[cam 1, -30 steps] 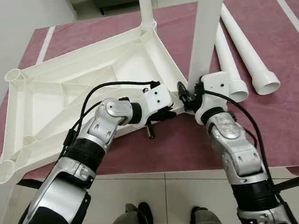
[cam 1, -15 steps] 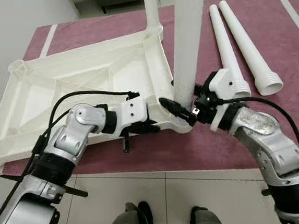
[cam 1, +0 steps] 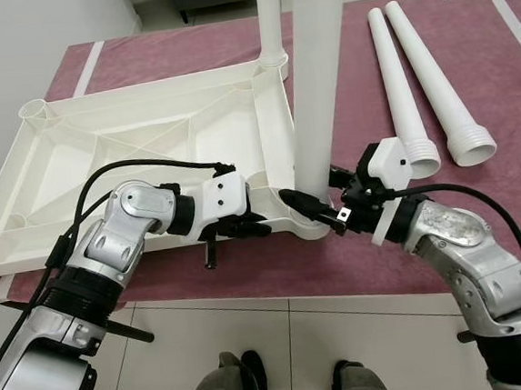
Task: Building children table
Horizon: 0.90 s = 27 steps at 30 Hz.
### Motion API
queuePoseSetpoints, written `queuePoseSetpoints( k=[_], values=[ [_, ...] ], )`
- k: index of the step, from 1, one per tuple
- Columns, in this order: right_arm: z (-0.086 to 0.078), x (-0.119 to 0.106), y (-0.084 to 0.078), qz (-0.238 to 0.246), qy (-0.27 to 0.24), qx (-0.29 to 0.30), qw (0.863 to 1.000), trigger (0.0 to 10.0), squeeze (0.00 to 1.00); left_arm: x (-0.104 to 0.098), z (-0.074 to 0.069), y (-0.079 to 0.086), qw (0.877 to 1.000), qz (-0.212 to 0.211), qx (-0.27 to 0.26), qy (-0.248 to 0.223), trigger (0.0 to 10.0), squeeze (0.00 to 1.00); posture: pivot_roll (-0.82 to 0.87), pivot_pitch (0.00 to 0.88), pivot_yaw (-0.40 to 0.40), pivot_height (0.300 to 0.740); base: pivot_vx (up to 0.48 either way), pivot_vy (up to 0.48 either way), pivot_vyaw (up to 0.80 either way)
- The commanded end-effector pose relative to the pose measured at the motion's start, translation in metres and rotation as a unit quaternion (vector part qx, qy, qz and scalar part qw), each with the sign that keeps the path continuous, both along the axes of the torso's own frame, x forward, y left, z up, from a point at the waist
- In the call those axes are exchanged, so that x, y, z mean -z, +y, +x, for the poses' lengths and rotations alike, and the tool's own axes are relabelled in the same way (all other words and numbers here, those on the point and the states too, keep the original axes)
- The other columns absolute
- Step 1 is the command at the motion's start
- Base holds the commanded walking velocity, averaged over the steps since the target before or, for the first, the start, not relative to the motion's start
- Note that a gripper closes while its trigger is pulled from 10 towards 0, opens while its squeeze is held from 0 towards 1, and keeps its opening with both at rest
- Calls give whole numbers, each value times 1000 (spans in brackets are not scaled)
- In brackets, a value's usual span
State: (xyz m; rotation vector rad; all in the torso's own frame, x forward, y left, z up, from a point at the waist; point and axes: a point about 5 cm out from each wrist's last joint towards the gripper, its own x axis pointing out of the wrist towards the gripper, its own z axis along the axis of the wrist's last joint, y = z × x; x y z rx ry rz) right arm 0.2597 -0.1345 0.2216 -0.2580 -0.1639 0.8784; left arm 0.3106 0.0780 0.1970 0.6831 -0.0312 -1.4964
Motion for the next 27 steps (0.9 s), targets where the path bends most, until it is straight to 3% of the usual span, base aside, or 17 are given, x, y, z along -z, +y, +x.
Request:
queuePoseSetpoints(
  k=[1, 4, 5, 9, 10, 11, 12, 13, 14, 17, 18, 19, 20, 21, 22, 24, 27],
  values=[
    [11, 25, 4, -17, 41, 74, 996, 0, 0, -26, 4, -15, 996, -58, -12, -59, 10000, 0, -49, 175, 173, 740, 0, 0, 0],
    [16, 31, 1, -26, 45, 114, 992, 0, 0, -27, 6, -20, 996, -65, -20, -59, 10000, 0, -49, 175, 173, 740, 0, 0, 0],
    [30, 48, -5, -27, 66, 237, 969, 0, 0, -30, 16, -38, 994, -82, -47, -60, 10000, 0, -49, 176, 176, 740, 0, 0, 0],
    [33, 53, -6, -28, 72, 276, 958, 0, 0, -32, 20, -44, 993, -87, -55, -59, 10000, 0, -49, 176, 176, 740, 0, 0, 0],
    [35, 62, -9, -29, 79, 331, 940, 0, 0, -33, 24, -53, 992, -92, -67, -57, 10000, 0, -51, 177, 178, 740, 0, 0, 0],
    [35, 62, -9, -29, 79, 331, 940, 0, 0, -33, 24, -53, 992, -92, -67, -57, 10000, 0, -51, 177, 178, 740, 0, 0, 0],
    [36, 70, -10, -25, 90, 375, 922, 0, 0, -33, 28, -61, 991, -93, -79, -55, 10000, 0, -53, 179, 185, 740, 0, 0, 0],
    [36, 70, -10, -25, 90, 375, 922, 0, 0, -33, 28, -61, 991, -93, -79, -55, 10000, 0, -53, 179, 185, 740, 0, 0, 0],
    [36, 77, -11, -24, 96, 413, 905, 0, 0, -32, 31, -68, 991, -92, -85, -53, 10000, 0, -56, 181, 188, 740, 0, 0, 0],
    [35, 83, -9, -22, 105, 437, 893, 0, 0, -29, 32, -73, 991, -87, -89, -50, 10000, 0, -59, 181, 191, 740, 0, 0, 0],
    [34, 87, -4, -13, 110, 439, 892, 3176, 0, -23, 32, -76, 992, -79, -92, -47, 10000, 0, -63, 185, 196, 740, 0, 0, 0],
    [32, 87, 1, -1, 107, 430, 897, 10000, 0, -15, 31, -76, 993, -67, -92, -44, 10000, 0, -66, 188, 197, 740, 0, 0, 0],
    [32, 87, 1, -1, 107, 430, 897, 10000, 0, -15, 31, -76, 993, -67, -92, -44, 10000, 0, -66, 188, 197, 740, 0, 0, 0],
    [31, 86, 5, 8, 101, 416, 904, 10000, 0, -9, 29, -75, 993, -59, -90, -42, 10000, 514, -65, 191, 197, 740, 0, 0, 0],
    [29, 82, 8, 19, 86, 394, 915, 10000, 1000, 0, 26, -73, 995, -51, -83, -34, 10000, 1000, -67, 193, 195, 740, 0, 0, 0],
    [29, 82, 8, 19, 86, 394, 915, 10000, 1000, 0, 26, -73, 995, -51, -83, -34, 10000, 1000, -67, 193, 195, 740, 0, 0, 0],
    [27, 67, 10, 31, 38, 353, 934, 10000, 1000, 10, 24, -66, 995, -44, -90, -23, 10000, 1000, -65, 195, 192, 740, 0, 0, 0]
  ],
)
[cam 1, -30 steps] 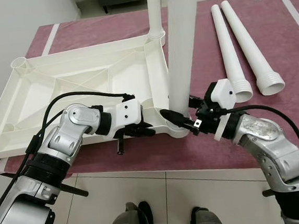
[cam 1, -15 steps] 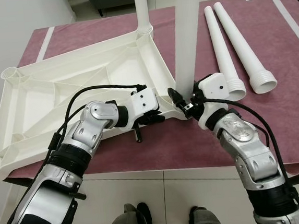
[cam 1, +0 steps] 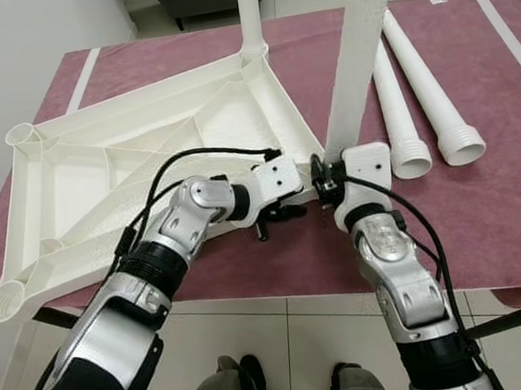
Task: Building children table
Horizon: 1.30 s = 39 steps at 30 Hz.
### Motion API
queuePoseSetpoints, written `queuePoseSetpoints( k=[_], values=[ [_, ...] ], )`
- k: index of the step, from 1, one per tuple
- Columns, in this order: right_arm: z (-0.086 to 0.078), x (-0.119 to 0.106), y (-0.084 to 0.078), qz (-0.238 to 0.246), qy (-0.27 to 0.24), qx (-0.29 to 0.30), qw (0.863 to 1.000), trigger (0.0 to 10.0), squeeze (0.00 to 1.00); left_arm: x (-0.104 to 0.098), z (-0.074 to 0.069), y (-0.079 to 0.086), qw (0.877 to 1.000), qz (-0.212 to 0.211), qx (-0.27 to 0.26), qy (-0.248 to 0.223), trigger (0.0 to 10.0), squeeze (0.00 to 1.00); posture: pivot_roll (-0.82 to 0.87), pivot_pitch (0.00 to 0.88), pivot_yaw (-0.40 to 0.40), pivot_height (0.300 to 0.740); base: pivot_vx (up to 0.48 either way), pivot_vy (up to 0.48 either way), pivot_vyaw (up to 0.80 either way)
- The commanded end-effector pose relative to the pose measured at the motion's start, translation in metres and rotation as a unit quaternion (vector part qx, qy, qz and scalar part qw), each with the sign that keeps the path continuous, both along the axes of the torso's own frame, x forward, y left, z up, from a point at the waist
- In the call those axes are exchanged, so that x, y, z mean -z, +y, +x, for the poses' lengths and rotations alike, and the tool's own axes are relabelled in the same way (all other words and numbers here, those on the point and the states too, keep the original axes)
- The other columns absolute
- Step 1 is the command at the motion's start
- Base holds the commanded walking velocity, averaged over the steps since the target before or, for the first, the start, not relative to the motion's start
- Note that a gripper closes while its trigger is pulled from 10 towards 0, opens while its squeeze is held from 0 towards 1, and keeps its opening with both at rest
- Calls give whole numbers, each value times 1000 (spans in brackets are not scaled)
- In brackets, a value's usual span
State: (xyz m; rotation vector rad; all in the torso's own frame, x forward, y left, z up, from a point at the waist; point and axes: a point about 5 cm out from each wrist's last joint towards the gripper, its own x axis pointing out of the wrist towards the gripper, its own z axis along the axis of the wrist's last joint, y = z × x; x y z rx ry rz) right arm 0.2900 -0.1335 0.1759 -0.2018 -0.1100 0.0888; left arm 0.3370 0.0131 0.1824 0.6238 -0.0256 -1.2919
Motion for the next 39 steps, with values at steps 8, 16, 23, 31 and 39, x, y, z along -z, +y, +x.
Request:
queuePoseSetpoints(
  k=[8, 16, 23, 31, 39],
  values=[
    [-2, 3, 4, -8, 3, -62, 998, 10000, 0, -11, 4, 12, 998, -39, -30, -28, 10000, 0, -64, 194, 184, 740, 0, 0, 0],
    [-15, -29, -8, 6, -72, -89, 993, 10000, 0, -20, -14, 60, 994, -83, -39, -50, 10000, 0, -61, 185, 169, 740, 0, 0, 0],
    [-34, -32, 1, 17, -64, -171, 983, 10000, 0, -16, -37, 76, 993, -103, -41, -37, 10000, 0, -57, 176, 154, 740, 0, 0, 0],
    [-59, -6, 4, -5, 15, -245, 969, 10000, 0, -10, -44, 84, 985, -139, -100, -38, 10000, 0, -66, 163, 139, 740, 0, 0, 0],
    [-62, 34, -28, -12, 78, -126, 989, 10000, 0, 6, -52, 90, 967, -169, -188, -31, 10000, 0, -79, 145, 134, 740, 0, 0, 0]
  ],
)
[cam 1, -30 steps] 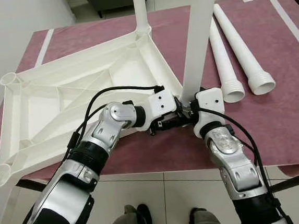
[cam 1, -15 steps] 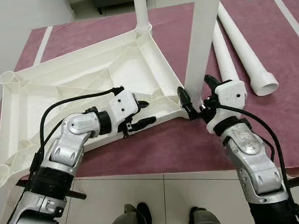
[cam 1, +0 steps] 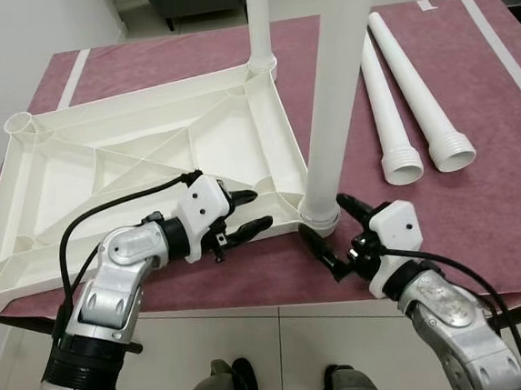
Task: Building children table
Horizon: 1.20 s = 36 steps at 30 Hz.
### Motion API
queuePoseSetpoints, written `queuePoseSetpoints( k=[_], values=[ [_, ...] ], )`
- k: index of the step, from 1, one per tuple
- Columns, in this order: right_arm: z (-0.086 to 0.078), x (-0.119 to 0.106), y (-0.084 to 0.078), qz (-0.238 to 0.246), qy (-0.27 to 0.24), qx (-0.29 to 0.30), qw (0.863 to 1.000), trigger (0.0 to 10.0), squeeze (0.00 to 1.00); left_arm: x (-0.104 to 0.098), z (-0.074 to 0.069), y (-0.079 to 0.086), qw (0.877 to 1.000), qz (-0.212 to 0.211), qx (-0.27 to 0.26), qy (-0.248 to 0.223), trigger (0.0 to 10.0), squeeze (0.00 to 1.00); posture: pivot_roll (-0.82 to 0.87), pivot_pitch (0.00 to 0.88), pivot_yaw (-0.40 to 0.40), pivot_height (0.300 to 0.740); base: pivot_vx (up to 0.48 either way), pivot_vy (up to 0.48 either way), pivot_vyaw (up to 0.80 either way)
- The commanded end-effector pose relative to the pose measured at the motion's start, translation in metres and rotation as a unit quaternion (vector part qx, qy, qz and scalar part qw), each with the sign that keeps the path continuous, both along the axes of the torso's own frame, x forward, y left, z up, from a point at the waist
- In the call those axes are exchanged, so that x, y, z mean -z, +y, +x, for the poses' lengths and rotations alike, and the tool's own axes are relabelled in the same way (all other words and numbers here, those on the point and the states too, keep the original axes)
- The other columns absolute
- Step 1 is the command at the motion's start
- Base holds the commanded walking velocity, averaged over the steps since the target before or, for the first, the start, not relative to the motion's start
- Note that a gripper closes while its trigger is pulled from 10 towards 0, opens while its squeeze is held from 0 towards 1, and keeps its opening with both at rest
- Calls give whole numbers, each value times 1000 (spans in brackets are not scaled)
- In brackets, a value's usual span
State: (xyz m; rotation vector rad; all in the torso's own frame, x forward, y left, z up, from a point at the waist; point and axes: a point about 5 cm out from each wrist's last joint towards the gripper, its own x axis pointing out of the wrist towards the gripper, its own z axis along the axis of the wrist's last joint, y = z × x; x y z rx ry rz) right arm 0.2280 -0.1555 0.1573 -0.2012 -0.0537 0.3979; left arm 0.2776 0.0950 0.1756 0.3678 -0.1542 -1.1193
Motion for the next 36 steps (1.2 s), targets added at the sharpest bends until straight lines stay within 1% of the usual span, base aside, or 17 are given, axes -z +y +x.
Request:
queuePoseSetpoints(
  k=[1, 4, 6, 8, 9, 10, 11, 12, 13, 14, 17, 19, 20, 21, 26, 32, 36],
  values=[
    [3, 17, -13, 1, 35, 60, 998, 10000, 0, 4, 2, 7, 993, -20, -117, -13, 10000, 0, -80, 144, 135, 740, 0, 0, 0],
    [3, 17, -15, 3, 36, 64, 997, 10000, 0, 4, 1, 6, 993, -19, -117, -11, 10000, 0, -80, 144, 135, 740, 0, 0, 0],
    [4, 11, -23, 31, 14, 109, 993, 10000, 0, 16, -6, 8, 991, -14, -132, 6, 10000, 0, -90, 130, 135, 740, 0, 0, 0],
    [4, 9, -27, 42, 5, 128, 991, 10000, 0, 21, -9, 8, 990, -12, -138, 13, 10000, 0, -90, 130, 135, 740, 0, 0, 0],
    [1, 7, -24, 50, 3, 112, 992, 10000, 0, 21, -8, 8, 988, -22, -151, 17, 10000, 0, -94, 120, 130, 740, 0, 0, 0],
    [1, 7, -24, 50, 3, 112, 992, 10000, 0, 21, -8, 8, 988, -22, -151, 17, 10000, 0, -94, 120, 130, 740, 0, 0, 0],
    [-2, 4, -19, 58, -2, 99, 993, 10000, 0, 22, -8, 9, 985, -33, -170, 20, 10000, 0, -100, 111, 123, 740, 0, 0, 0],
    [-2, 4, -19, 58, -2, 99, 993, 10000, 0, 22, -8, 9, 985, -33, -170, 20, 10000, 0, -100, 111, 123, 740, 0, 0, 0],
    [-4, 0, -15, 68, -7, 85, 994, 10000, 0, 21, -6, 9, 980, -44, -194, 17, 10000, 0, -102, 107, 120, 740, 0, 0, 0],
    [-4, 0, -15, 68, -7, 85, 994, 10000, 0, 21, -6, 9, 980, -44, -194, 17, 10000, 0, -102, 107, 120, 740, 0, 0, 0],
    [-4, -6, -11, 78, -17, 74, 994, 10000, 0, 21, -3, 10, 974, -50, -222, 8, 10000, 0, -107, 92, 113, 740, 0, 0, 0],
    [-4, -6, -11, 78, -17, 74, 994, 10000, 0, 21, -3, 10, 974, -50, -222, 8, 10000, 0, -107, 92, 113, 740, 0, 0, 0],
    [-2, -9, -9, 80, -24, 66, 994, 10000, 0, 20, 0, 11, 972, -43, -230, -5, 10000, 0, -108, 81, 116, 740, 0, 0, 0],
    [1, -13, -5, 80, -30, 48, 995, 10000, 0, 17, 4, 12, 972, -39, -231, -16, 10000, 0, -110, 55, 121, 740, 0, 0, 0],
    [3, -18, 7, 72, -32, -5, 997, 10000, 0, 9, 15, 13, 971, -39, -234, -37, 10000, 0, -112, 31, 123, 740, 0, 0, 0],
    [6, -13, 12, 72, -21, -11, 997, 10000, 0, 7, 21, 8, 968, -52, -241, -35, 10000, 0, -112, 30, 110, 740, 0, 0, 0],
    [7, -9, 14, 67, -17, -11, 998, 10000, 0, 9, 22, 7, 969, -48, -241, -38, 10000, 0, -117, 33, 116, 740, 0, 0, 0]
  ],
)
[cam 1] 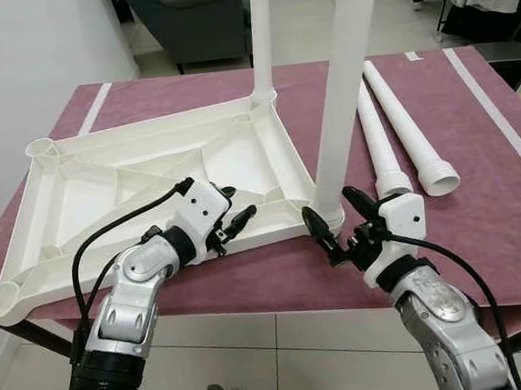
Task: Building children table
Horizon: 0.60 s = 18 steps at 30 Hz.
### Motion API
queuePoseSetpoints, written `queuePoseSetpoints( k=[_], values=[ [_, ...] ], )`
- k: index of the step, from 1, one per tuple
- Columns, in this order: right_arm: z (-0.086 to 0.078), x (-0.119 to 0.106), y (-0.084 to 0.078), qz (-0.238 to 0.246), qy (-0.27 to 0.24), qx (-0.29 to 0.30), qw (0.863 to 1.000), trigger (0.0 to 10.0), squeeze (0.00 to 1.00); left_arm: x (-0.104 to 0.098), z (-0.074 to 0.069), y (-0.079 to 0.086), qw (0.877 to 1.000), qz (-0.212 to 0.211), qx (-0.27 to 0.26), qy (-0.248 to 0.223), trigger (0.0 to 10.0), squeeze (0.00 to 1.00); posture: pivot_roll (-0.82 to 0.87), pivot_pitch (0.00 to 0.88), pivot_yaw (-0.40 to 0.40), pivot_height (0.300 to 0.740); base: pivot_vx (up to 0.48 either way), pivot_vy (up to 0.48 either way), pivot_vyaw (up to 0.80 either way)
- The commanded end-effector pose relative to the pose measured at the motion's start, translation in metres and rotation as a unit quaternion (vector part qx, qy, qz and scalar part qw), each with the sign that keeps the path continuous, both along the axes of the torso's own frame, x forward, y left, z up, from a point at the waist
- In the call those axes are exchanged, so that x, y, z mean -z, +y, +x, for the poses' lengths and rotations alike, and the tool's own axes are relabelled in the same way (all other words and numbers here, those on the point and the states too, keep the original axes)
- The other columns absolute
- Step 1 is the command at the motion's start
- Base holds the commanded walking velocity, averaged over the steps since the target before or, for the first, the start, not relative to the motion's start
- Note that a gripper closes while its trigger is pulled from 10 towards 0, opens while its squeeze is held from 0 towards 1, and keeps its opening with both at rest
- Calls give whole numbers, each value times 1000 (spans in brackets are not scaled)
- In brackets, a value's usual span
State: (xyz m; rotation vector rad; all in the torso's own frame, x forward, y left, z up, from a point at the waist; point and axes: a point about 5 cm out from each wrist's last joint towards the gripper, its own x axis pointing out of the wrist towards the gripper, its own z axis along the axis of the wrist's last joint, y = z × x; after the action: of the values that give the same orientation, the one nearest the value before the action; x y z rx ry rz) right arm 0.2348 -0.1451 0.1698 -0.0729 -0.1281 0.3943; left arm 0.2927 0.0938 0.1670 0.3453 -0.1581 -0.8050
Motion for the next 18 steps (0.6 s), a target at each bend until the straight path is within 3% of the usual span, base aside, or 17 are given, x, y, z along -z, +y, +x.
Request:
queuePoseSetpoints(
  k=[1, 7, 18],
  values=[
    [2, 5, 5, -7, 9, -8, 1000, 10000, 0, 1, 7, 8, 995, -13, -91, -22, 10000, 0, -118, 32, 117, 740, 0, 0, 0],
    [9, 6, 4, -1, 5, 5, 1000, 10000, 0, 4, 6, 13, 993, -27, -111, -15, 10000, 0, -125, 33, 139, 740, 0, 0, 0],
    [18, 2, 6, -9, -2, -16, 1000, 10000, 0, 6, 9, 14, 997, 4, -69, -15, 10000, 0, -134, 33, 147, 740, 0, 0, 0]
  ],
)
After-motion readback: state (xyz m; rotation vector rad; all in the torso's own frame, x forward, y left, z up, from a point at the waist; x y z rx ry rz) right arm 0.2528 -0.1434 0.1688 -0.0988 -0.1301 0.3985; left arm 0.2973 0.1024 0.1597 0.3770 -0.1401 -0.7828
